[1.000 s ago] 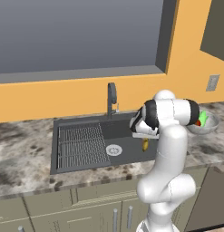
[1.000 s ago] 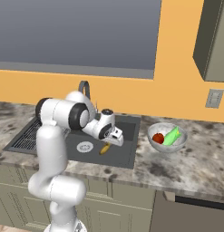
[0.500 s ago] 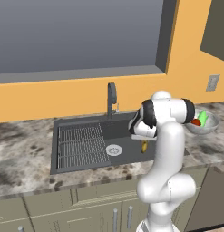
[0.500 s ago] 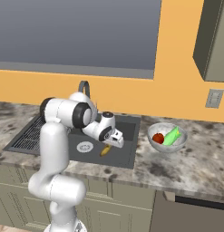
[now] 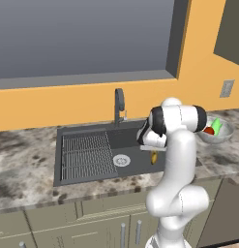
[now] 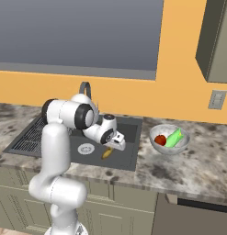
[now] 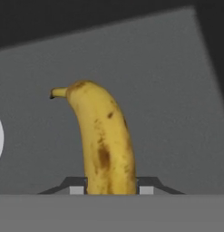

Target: There is a mixed pile of frozen fruits and vegetables on the counter. Locate all the frozen vegetables and place the items in a bowl on the counter. Take all the frozen fruits and defrost them in a running sink.

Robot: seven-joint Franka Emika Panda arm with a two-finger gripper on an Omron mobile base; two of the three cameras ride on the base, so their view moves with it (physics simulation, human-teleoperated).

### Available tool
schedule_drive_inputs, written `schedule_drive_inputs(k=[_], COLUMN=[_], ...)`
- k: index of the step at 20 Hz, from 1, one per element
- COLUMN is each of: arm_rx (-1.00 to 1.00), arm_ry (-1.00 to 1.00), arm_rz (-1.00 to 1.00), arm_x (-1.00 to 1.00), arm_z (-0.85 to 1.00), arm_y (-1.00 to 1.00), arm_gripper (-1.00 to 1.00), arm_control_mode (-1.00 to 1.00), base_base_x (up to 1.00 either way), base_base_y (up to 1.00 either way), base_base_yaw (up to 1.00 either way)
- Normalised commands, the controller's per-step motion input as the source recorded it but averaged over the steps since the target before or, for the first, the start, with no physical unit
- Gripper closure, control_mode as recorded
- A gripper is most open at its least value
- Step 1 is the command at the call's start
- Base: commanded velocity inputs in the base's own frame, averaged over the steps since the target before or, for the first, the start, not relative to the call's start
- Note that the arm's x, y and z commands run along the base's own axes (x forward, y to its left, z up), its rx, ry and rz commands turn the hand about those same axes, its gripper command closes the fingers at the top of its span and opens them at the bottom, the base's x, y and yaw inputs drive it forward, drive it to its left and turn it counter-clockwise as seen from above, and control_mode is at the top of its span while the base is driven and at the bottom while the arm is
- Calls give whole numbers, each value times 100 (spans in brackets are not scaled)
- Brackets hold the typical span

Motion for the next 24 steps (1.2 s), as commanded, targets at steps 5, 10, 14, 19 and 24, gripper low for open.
schedule_drive_inputs(k=[5, 10, 14, 19, 24], arm_rx=[0, 0, 0, 0, 0], arm_ry=[0, 0, -1, -3, -4], arm_rz=[0, 0, 0, -1, 0], arm_x=[1, 0, 0, -2, -5], arm_z=[4, 16, 45, 50, 54], arm_y=[0, 0, 0, 6, 10], arm_gripper=[-100, -100, -100, -100, -100], arm_control_mode=[-100, -100, -100, -100, -100], base_base_x=[0, 0, 0, 0, 0], base_base_y=[0, 0, 0, 0, 0], base_base_yaw=[0, 0, 0, 0, 0])
